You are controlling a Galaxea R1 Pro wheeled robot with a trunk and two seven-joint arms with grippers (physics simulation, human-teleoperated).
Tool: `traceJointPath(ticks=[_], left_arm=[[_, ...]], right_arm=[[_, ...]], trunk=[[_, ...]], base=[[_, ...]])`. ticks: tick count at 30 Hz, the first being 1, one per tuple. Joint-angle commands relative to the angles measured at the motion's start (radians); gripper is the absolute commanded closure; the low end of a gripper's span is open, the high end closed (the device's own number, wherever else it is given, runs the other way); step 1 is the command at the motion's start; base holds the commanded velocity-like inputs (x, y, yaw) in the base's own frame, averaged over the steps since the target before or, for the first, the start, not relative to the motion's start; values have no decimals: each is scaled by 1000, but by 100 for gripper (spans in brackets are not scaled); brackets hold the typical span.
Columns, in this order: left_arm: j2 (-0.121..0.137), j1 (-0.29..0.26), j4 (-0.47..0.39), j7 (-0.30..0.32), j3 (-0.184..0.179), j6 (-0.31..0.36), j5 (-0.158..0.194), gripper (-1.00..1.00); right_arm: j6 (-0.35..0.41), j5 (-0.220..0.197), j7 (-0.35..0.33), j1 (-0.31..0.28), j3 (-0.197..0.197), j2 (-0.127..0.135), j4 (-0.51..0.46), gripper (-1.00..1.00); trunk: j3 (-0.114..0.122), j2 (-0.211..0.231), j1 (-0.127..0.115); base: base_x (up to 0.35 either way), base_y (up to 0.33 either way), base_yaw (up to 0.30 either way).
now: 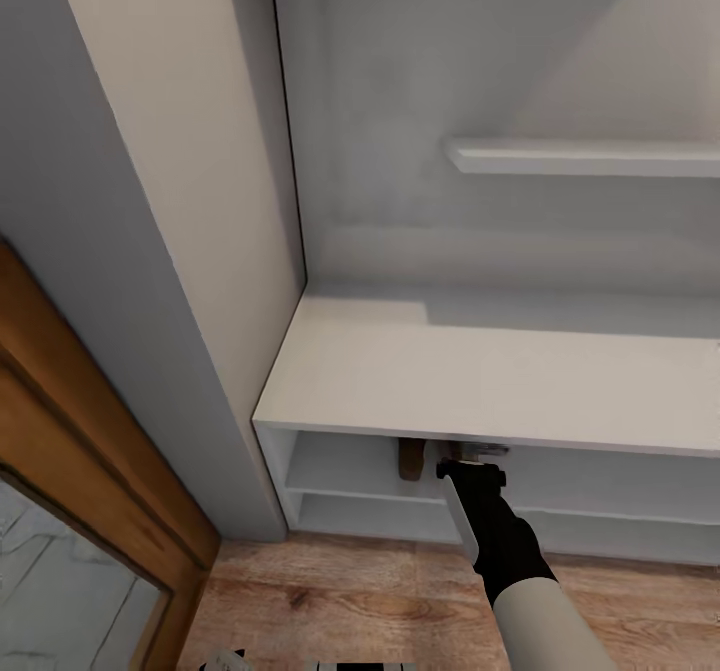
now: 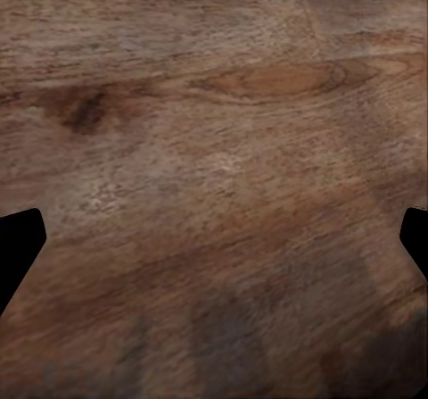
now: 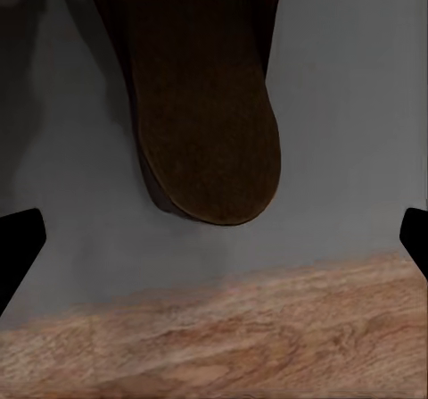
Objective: Pick up the two gym shoes and the two sandals from the corridor floor and place them onto the hallstand (shoe rack) in the corridor, making sure they are on the rack and not on the floor. Arrange them so the two gym shoes are next to each other and the two sandals are next to each other.
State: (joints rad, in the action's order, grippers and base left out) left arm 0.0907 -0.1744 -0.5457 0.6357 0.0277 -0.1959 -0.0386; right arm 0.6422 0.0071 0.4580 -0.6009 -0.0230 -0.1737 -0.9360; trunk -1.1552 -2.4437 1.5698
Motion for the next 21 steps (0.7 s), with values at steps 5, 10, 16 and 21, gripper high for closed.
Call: traceJointPath(ticks=[5,10,16,21], left_arm=[[0,0,-1,4,3,-5,-4,-100],[0,0,-3,4,4,-5,-4,-100],[0,0,-6,4,7,-5,-4,-100],[1,0,-8,4,10,-5,1,-100]], right_arm=[[5,1,1,0,-2,-1,0,-100],[5,1,1,0,-2,-1,3,-100],[5,1,1,0,-2,-1,21,-100],[5,1,1,0,-2,-1,37,-100]], trunk=[[-1,0,-1],[-1,0,-1],[-1,0,-1],[-1,0,-1]], base=[[-251,0,0],[-313,0,0],[-330,0,0],[-335,-6,0]])
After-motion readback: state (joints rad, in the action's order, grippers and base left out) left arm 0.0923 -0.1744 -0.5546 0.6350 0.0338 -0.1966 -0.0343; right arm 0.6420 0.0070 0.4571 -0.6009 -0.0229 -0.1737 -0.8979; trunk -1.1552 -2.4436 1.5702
